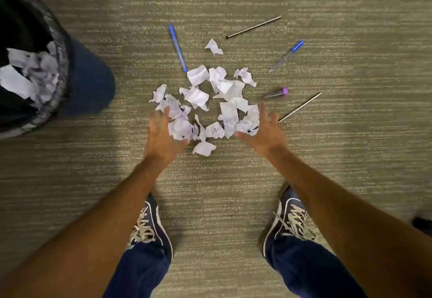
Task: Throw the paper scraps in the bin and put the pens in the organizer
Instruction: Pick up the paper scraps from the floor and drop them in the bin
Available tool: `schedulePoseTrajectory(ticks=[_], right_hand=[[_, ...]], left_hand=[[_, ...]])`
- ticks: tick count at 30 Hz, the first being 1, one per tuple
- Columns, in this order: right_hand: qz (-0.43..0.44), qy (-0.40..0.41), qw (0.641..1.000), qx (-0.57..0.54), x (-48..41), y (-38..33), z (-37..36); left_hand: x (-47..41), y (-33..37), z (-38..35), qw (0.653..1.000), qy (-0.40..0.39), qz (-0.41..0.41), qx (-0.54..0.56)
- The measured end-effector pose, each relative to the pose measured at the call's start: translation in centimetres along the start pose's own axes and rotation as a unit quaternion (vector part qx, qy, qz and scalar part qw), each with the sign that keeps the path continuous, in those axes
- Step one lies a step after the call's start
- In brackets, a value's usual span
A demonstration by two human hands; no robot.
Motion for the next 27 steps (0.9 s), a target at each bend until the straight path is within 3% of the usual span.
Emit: schedulePoseTrajectory(ticks=[5, 10, 17, 23, 27], right_hand=[[-0.06, 0.06, 0.995, -0.052, -2.5, -0.8, -2.2], [-0.049, 0.116, 0.99, -0.059, -3.2, -2.9, -3.3], [-0.049, 0.157, 0.976, -0.143, -3.9, -2.5, -3.8], [-0.081, 0.177, 0.959, -0.205, -3.5, -0.4, -2.8], [-0.099, 0.164, 0.95, -0.246, -1.9, 0.8, -1.6]], left_hand=[[-2.0, -1.8, -2.7, 0.989, 0.088, 0.091, 0.072], [-3.4, -1.0, -4.0, 0.986, 0.111, 0.117, 0.032], [-4.4, -0.2, -3.6, 0.971, 0.192, 0.126, 0.069], [-3.5, 0.2, -2.6, 0.959, 0.222, 0.136, 0.108], [-2.4, 0.1, -1.5, 0.951, 0.187, 0.163, 0.184]])
Point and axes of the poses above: each hand's wrist, its own x-axis away from the middle knuckle, its own z-axis out of the back of the hand, y = z × x, the point moved 4 cm from there along -x, towards the middle knuckle, and after that the axes turned 1 degree about x, right-handed, at the moved point
